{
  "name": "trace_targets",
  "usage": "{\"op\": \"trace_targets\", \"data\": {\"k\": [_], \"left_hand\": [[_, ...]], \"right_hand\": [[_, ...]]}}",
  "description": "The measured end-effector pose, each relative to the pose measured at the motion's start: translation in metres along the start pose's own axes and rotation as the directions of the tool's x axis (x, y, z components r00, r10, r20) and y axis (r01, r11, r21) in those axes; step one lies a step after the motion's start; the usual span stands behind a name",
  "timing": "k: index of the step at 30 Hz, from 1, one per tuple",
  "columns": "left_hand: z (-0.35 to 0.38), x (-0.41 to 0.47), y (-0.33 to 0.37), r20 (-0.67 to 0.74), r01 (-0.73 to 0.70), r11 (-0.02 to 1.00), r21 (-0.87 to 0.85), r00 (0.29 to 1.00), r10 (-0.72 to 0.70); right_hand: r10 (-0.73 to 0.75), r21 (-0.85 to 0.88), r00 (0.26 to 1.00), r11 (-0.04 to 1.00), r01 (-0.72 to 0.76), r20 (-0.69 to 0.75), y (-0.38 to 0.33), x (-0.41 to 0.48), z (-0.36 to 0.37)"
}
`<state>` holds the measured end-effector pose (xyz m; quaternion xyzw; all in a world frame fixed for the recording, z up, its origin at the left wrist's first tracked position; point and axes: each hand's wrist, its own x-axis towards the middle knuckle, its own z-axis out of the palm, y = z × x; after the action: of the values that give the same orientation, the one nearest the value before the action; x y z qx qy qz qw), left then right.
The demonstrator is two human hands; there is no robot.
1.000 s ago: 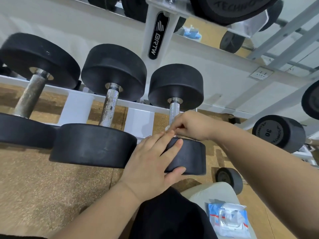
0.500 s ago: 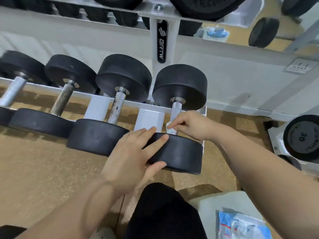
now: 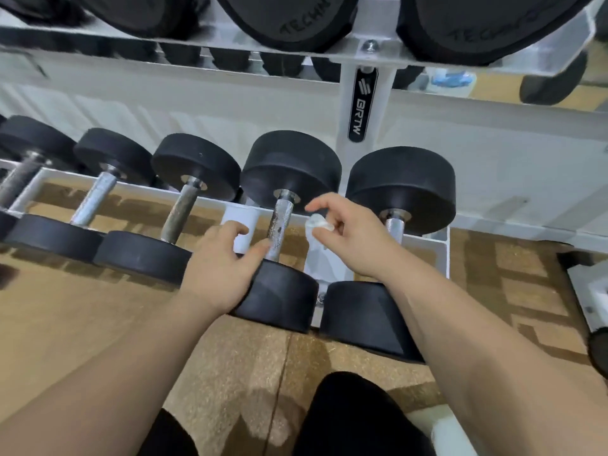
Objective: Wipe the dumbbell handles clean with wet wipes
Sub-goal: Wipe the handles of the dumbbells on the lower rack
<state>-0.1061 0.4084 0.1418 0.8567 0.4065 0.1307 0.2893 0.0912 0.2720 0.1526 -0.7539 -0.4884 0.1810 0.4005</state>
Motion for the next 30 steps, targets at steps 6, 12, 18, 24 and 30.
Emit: {"op": "trace_targets", "data": {"k": [6,12,18,24,30], "left_hand": [[0.000,0.003,-0.004,0.068,0.026,0.999,-0.041,0.997,-0.023],[0.001,0.004,-0.022,0.004,-0.015,0.943,-0.332,1.000,0.017],[-0.003,0.017,-0.030,0.093,-0.012,0.962,-0.274,0.995,0.039],[0.000,0.016,-0.030,0.079,-0.017,0.965,-0.263,0.996,0.039],[-0.002,0.012,-0.030,0.060,-0.013,0.949,-0.315,0.998,0.033]], "right_hand": [[0.090,-0.201,0.996,0.976,-0.085,0.016,0.004,-0.002,0.002],[0.107,-0.389,0.992,0.913,-0.123,-0.064,0.004,0.003,0.009],[0.218,-0.223,0.950,0.937,-0.268,-0.224,-0.022,0.022,0.023],[0.286,-0.151,0.941,0.937,-0.314,-0.180,-0.026,0.046,0.061],[0.230,-0.137,0.905,0.946,-0.295,-0.358,-0.013,0.065,0.074]]}}
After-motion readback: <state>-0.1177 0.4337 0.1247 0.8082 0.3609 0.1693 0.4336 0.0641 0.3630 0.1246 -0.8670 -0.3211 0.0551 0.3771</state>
